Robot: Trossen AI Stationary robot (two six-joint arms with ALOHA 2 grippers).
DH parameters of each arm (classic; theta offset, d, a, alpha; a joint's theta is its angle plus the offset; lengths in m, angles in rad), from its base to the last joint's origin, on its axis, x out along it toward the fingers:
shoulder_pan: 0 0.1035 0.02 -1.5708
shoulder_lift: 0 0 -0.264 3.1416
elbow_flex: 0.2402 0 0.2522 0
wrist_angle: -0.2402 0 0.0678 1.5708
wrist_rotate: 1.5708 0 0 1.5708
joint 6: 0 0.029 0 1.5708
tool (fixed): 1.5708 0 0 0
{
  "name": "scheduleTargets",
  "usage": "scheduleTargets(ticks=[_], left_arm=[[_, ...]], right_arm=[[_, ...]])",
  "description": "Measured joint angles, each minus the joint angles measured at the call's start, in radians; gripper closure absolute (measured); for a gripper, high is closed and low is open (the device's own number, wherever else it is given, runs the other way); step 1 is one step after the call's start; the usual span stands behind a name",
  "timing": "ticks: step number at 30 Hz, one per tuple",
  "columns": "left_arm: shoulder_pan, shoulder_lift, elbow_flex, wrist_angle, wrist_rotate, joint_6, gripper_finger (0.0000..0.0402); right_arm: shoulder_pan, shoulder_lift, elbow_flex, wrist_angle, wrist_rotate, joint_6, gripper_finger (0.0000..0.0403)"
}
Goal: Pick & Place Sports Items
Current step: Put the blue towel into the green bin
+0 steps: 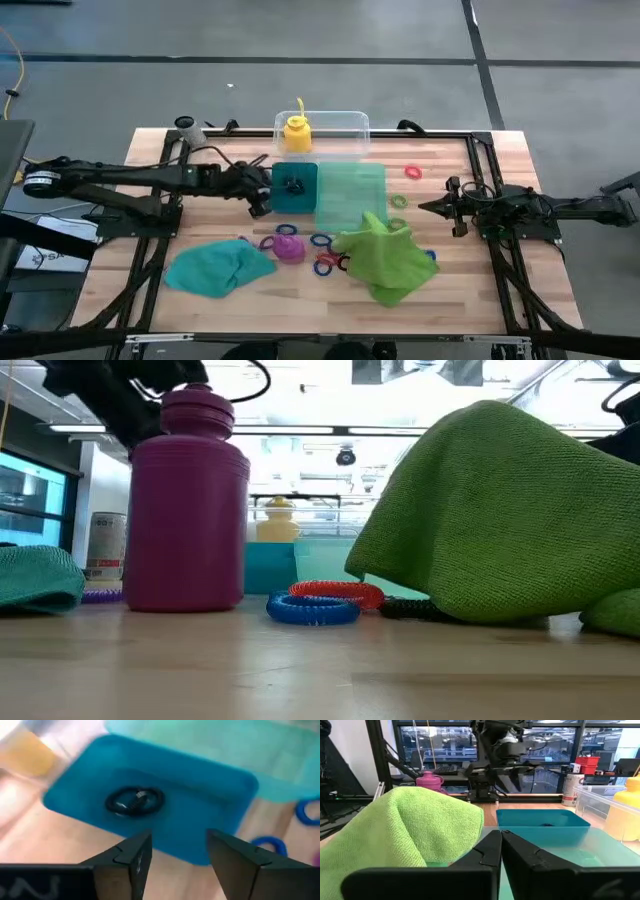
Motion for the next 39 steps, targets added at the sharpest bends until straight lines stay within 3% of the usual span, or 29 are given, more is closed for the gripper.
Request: scheduleTargets(ticks=[18,26,34,39], left_arm=[[-0.134,-0.005,0.0,-0.171,0.308,-0.119,0.0255],[-0.243,-0.01,0.0,-0.24,0.306,-0.261,0.0255],[-0.393,-0.007,0.0,-0.254,0.175,-0.315,0.0255],[-0.466,0.004,0.0,-0.254,0.148,-0.318,0.0255]], right_arm=[[0.0,0.0,0.0,0.0,0.0,0.0,0.0403],[0.0,0.0,0.0,0.0,0.0,0.0,0.0403],[0.0,0.0,0.0,0.0,0.0,0.0,0.0403],[0.0,0.0,0.0,0.0,0.0,0.0,0.0403]])
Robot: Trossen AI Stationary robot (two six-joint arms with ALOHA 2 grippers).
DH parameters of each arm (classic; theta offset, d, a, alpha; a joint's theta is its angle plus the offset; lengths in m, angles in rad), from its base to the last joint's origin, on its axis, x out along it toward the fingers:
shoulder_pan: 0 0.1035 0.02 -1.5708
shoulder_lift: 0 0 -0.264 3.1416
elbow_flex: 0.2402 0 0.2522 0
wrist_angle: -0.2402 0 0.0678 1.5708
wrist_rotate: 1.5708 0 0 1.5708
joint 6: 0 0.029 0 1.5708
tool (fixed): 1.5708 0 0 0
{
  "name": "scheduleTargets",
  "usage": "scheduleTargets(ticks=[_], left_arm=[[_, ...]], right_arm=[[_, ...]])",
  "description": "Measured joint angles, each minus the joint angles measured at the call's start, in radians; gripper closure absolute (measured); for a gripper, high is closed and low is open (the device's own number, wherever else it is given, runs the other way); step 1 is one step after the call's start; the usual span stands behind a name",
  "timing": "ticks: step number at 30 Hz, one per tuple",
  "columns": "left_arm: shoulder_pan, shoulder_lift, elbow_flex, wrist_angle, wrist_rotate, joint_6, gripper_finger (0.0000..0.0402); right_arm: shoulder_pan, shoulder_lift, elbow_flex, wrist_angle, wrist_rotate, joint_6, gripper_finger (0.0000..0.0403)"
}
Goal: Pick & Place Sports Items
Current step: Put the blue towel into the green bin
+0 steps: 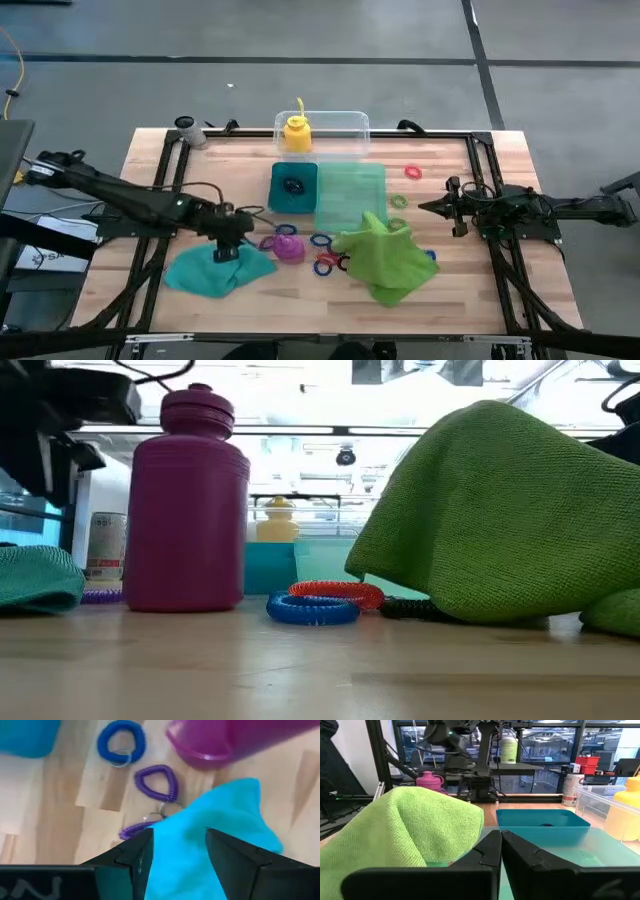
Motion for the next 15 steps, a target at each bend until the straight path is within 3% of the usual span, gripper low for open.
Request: scheduleTargets(ticks=[15], left_arm=[[-0.077,0.13,0.0,0.019,-0.078,-0.022,0.0255]], right_arm=[[0.0,0.0,0.0,0.0,0.0,0.0,0.0403]])
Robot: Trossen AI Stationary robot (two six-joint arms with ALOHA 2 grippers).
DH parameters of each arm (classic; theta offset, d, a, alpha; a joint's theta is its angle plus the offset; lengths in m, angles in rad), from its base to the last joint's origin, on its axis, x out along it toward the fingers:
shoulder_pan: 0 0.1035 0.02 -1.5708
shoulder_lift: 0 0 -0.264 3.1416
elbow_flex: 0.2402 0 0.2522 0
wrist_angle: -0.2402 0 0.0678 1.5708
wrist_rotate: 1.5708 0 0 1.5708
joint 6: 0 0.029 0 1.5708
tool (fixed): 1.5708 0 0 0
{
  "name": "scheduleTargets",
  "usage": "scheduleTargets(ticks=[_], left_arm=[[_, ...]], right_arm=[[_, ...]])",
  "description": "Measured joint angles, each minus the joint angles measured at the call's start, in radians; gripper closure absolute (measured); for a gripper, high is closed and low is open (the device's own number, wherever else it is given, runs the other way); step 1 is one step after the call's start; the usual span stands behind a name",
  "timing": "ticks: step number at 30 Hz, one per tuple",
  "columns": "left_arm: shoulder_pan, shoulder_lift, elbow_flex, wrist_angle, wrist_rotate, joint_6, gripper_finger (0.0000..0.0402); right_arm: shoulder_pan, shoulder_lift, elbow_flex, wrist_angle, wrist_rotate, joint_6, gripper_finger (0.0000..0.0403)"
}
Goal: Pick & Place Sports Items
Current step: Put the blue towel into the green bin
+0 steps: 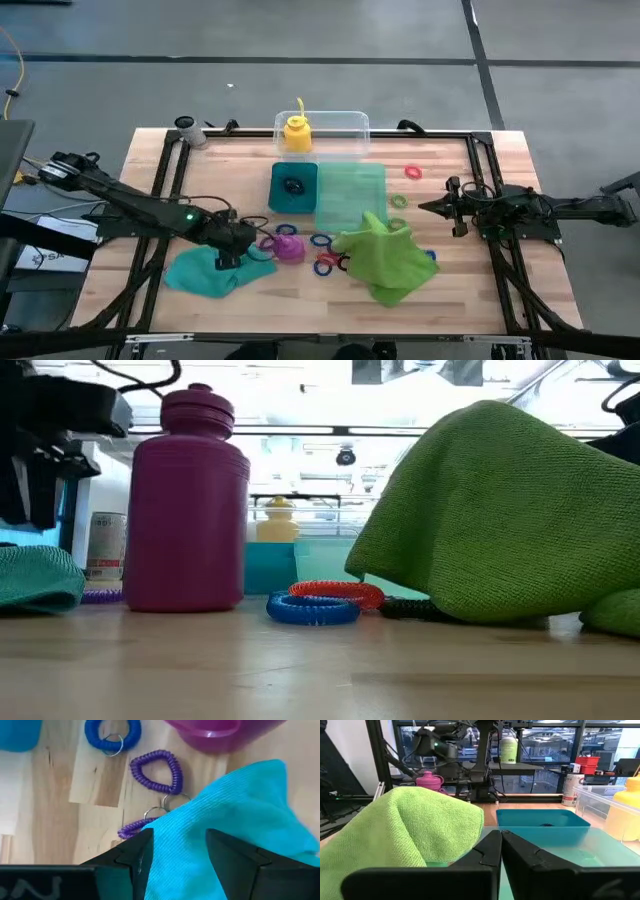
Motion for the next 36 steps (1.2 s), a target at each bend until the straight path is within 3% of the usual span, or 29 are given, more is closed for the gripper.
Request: scheduleTargets(ticks=[17,21,30,36], left_arm=[[0.0,0.101,0.0,0.05,0.032,-0.011,0.0264],[0.0,0.101,0.0,0.062,0.033,-0.011,0.0291],[0.0,0.101,0.0,0.072,0.033,-0.033,0.0395],[0.0,0.101,0.0,0.072,0.033,-0.073,0.0393]], right_arm=[[0.0,0.0,0.0,0.0,0.0,0.0,0.0402],[0.0,0.0,0.0,0.0,0.0,0.0,0.0403],[0.0,0.0,0.0,0.0,0.0,0.0,0.0403],[0.0,0.0,0.0,0.0,0.0,0.0,0.0403]])
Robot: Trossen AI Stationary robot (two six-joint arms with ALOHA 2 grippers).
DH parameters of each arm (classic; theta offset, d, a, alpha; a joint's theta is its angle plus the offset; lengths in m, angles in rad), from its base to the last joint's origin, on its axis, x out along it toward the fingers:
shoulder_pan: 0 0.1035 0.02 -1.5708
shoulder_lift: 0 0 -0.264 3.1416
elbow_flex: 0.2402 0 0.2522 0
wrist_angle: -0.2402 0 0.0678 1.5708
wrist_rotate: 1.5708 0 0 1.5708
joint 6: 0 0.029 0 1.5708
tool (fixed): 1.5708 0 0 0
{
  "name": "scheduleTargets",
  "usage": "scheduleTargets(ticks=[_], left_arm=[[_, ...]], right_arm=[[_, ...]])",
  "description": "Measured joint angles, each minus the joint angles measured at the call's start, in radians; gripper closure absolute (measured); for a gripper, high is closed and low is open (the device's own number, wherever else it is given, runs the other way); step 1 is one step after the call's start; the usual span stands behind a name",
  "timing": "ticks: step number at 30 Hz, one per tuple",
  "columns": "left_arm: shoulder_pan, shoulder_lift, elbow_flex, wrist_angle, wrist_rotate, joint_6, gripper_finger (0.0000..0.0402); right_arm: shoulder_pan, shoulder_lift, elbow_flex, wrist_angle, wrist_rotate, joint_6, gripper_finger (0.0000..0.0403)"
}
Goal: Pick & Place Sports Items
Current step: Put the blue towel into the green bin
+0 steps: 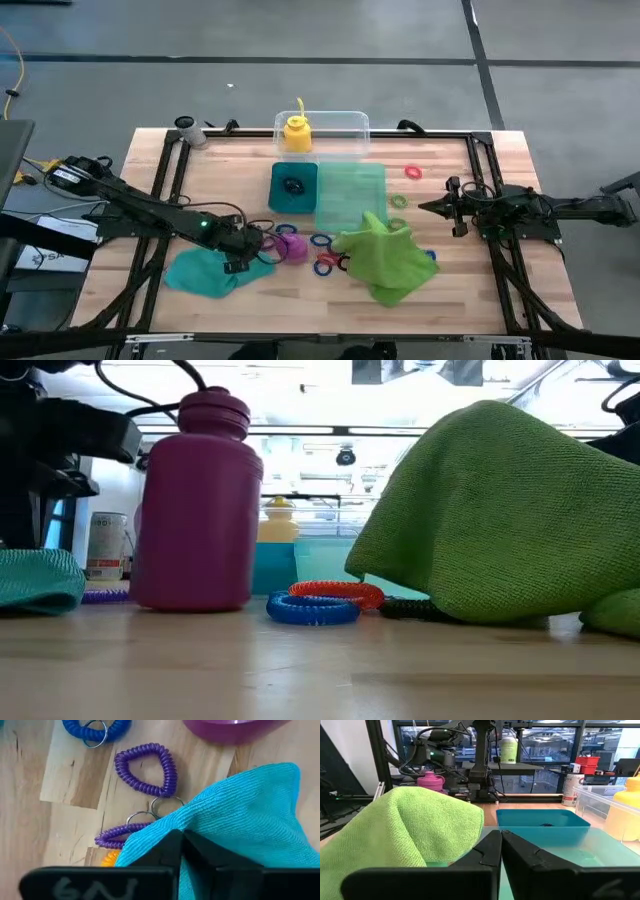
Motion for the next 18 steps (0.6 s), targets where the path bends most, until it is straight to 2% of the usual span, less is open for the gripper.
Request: scheduleTargets(ticks=[8,18], left_arm=[[0.0,-0.044,0.0,0.0,0.0,-0.057,0.04],[0.002,-0.219,0.0,-0.001,-0.06,-0.049,0.0401]], right_arm=[[0.0,0.0,0.0,0.0,0.0,0.0,0.0403],[0.0,0.0,0.0,0.0,0.0,0.0,0.0402]])
